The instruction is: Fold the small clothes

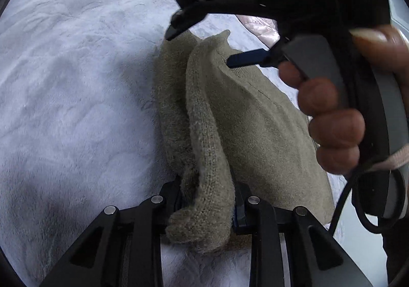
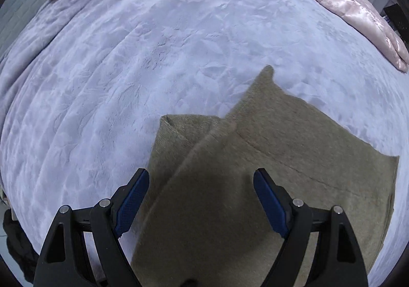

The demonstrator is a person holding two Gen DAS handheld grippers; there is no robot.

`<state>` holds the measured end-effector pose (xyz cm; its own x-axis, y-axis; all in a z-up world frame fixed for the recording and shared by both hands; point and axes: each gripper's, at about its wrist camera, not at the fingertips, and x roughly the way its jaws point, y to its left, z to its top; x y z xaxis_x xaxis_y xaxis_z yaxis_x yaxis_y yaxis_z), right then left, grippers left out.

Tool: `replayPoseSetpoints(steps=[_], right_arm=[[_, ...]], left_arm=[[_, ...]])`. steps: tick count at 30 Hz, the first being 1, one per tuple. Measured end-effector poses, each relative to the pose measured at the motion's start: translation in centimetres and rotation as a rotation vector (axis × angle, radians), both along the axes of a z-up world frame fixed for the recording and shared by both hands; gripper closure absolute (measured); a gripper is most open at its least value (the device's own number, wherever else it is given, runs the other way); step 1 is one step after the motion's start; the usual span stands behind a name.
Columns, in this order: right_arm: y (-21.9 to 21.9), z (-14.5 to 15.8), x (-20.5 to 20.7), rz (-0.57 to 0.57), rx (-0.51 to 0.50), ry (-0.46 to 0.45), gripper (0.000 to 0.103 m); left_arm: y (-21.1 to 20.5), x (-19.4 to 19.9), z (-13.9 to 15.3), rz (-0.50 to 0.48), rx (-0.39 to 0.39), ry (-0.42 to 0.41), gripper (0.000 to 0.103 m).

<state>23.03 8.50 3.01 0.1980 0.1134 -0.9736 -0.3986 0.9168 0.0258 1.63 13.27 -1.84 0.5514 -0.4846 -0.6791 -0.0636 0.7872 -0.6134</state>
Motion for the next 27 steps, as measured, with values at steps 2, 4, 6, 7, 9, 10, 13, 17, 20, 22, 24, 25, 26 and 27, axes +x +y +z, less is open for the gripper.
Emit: replayPoseSetpoints(steps=[2,4,6,7,9,10,13,17,20,22,24,25,26,27], right_arm=[[1.5,-0.7,0.2,0.032,-0.015,0.011,0.017],[2.7,-2.1,0.2,0.054,-0.098,0.016,0.017],[3.1,-3.0,0.0,0.078,-0.174,-0.013,0.040],[2.9,-2.9,0.0,0.074,-0.183,-0.033,0.049],[1.4,-1.9,0.3,0.043,-0.136,-0.034,0.081],[0.5,-1.2,0.4,0.025,-0.085,-0.027,0.082],[-1.3,0.5,0.0,0.017,-0.007,-0.053,0.083],[-2.9,1.8,-1.0,0.019,0.046,-0.090,0.083],[-3.7,2.6,-1.4,0.027,0.073,-0.105,0.083],[-4.0,3.1,-1.6,0.037,0.088,-0.118,0.083],[-3.7,3.4,-1.4,0.037,0.102,-0.128,0.083],[-3.9,3.7,-1.4,0.038,0.108,-0.133,0.083],[-4.1,3.9,-1.4,0.043,0.112,-0.141,0.083],[-4.3,4.3,-1.5,0.048,0.115,-0.151,0.083]], left_arm=[[-0.1,-0.1,-0.1,-0.001,0.010,-0.007,0.074],[-0.2,0.0,-0.2,-0.001,0.007,-0.005,0.074],[-0.3,-0.1,-0.1,-0.001,0.014,-0.003,0.075],[-0.3,-0.2,0.2,-0.001,0.022,-0.008,0.076],[-0.8,-0.6,1.3,-0.006,0.059,-0.022,0.079],[-1.5,-0.8,1.9,-0.009,0.082,-0.026,0.079],[-2.7,-0.9,3.1,-0.018,0.127,-0.031,0.079],[-3.5,-0.7,3.7,-0.022,0.160,-0.012,0.079],[-4.2,-0.8,4.0,-0.024,0.192,0.001,0.079],[-4.5,-0.9,4.2,-0.025,0.209,0.004,0.081],[-5.0,-0.1,4.6,-0.027,0.230,0.003,0.082],[-5.3,-0.1,4.9,-0.030,0.240,0.001,0.082],[-5.6,-0.1,5.2,-0.032,0.251,0.001,0.082],[-5.9,0.1,5.4,-0.033,0.258,0.001,0.082]])
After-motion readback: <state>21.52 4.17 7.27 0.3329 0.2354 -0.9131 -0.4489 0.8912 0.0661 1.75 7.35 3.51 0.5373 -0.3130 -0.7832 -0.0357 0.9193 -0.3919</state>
